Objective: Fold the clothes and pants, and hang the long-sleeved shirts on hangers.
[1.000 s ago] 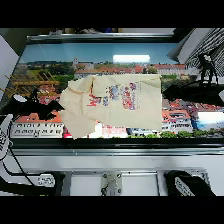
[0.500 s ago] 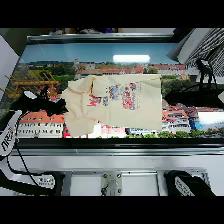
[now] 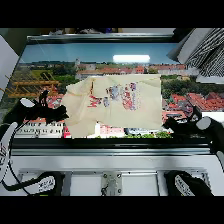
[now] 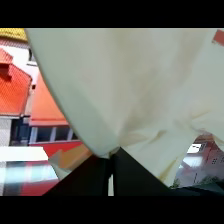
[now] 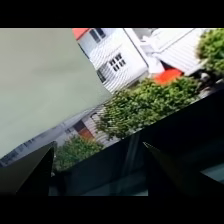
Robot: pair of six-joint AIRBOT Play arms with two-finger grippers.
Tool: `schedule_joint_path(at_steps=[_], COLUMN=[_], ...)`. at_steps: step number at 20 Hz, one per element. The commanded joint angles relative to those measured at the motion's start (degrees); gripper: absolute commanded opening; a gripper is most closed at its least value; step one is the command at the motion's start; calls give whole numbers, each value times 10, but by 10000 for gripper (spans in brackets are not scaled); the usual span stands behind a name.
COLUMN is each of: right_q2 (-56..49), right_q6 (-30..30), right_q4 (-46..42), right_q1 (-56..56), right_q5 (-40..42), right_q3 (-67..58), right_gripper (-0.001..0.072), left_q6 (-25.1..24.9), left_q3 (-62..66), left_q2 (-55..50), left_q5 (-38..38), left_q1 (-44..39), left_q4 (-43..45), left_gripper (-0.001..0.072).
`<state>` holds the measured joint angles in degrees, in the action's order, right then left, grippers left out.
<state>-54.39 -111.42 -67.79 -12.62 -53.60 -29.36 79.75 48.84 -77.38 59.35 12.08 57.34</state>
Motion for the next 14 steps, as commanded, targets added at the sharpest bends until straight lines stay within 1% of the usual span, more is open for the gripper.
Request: schedule_joint_path(at_steps=[1,6,10,12,13,14], right_q2=[0,-10,-60,-68,-66,-64], right_q6=[-52,-52,-54,-54,-51,-41], right_q4=[101,101,118,122,122,122], right_q1=[0,50,93,109,113,113], right_q5=[153,267,309,327,334,334], right_q3=[96,100,99,99,99,97], right_gripper=[583,581,581,577,448,225], left_q6=[-3,-3,-3,-3,-3,-3], left_q3=[-43,-44,-44,-44,-44,-44], left_q2=[38,39,39,39,39,39], left_q5=[-18,-18,-17,-17,-17,-17], left_q1=[-1,-1,-1,-1,-1,-1], left_q4=[0,-2,-2,-2,-1,-2], left_gripper=[11,11,12,11,11,11])
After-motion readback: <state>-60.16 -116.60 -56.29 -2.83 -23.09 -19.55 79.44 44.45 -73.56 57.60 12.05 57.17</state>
